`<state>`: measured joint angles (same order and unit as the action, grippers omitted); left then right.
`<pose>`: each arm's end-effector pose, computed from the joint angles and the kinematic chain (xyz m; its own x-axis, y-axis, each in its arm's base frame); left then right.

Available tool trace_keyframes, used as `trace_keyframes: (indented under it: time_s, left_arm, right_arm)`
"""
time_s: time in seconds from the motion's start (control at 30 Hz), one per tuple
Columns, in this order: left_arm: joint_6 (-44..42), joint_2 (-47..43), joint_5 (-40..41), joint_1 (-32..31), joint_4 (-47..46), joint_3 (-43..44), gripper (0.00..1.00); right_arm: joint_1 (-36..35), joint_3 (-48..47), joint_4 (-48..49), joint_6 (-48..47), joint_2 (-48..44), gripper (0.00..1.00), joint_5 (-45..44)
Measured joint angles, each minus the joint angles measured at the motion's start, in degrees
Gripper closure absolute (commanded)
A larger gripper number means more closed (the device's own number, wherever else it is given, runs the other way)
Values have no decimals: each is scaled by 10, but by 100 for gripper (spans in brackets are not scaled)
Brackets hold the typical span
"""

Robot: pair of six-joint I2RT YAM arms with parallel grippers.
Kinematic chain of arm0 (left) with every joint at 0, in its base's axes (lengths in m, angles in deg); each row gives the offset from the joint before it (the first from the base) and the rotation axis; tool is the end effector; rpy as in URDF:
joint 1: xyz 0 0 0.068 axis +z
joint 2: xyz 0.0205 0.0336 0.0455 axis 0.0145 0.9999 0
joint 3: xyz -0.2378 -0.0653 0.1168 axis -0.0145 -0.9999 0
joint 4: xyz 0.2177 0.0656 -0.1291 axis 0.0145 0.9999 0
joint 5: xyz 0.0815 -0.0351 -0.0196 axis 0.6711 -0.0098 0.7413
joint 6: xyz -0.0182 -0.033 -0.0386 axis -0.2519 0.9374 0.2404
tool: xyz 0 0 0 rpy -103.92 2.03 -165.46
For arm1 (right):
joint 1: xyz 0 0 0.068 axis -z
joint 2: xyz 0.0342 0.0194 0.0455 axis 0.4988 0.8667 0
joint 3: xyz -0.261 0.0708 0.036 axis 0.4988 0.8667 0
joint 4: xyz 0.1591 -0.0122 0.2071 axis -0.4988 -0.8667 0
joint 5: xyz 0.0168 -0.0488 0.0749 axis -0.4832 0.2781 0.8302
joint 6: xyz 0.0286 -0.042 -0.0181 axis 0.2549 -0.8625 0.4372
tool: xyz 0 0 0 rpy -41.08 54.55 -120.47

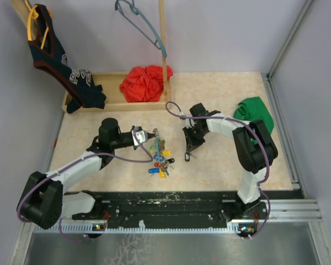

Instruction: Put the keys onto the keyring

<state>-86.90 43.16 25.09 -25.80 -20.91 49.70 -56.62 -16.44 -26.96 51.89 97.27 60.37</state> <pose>0.2155 -0.1357 0.2318 0.4073 0.3050 -0.8609 0.8584 0.1939 0.4749 0.3030 0.1672 0.1563 -0.8934 -0.3733 -0.2500 -0.4451 0.8110 0.3797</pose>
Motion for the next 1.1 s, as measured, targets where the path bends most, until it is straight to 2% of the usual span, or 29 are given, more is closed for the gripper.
trace_keyframes:
  time_s: [0.27, 0.43, 0.73, 0.93, 1.1]
  left_arm:
    - [0, 0, -2, 0, 0, 0, 100]
    - [0, 0, -7, 0, 0, 0, 100]
    - [2, -4, -22, 0, 0, 0, 100]
    - [2, -5, -35, 0, 1, 0, 100]
    - [-2, -5, -49, 0, 2, 0, 100]
  right_arm:
    - [-5, 7, 23, -31, -10, 100, -4]
    - [-25, 48, 84, -78, -95, 100, -1]
    - [-41, 155, 272, -143, -259, 100, 39]
    - [-41, 235, 419, -163, -290, 100, 86]
    - [-46, 252, 483, -211, -301, 100, 114]
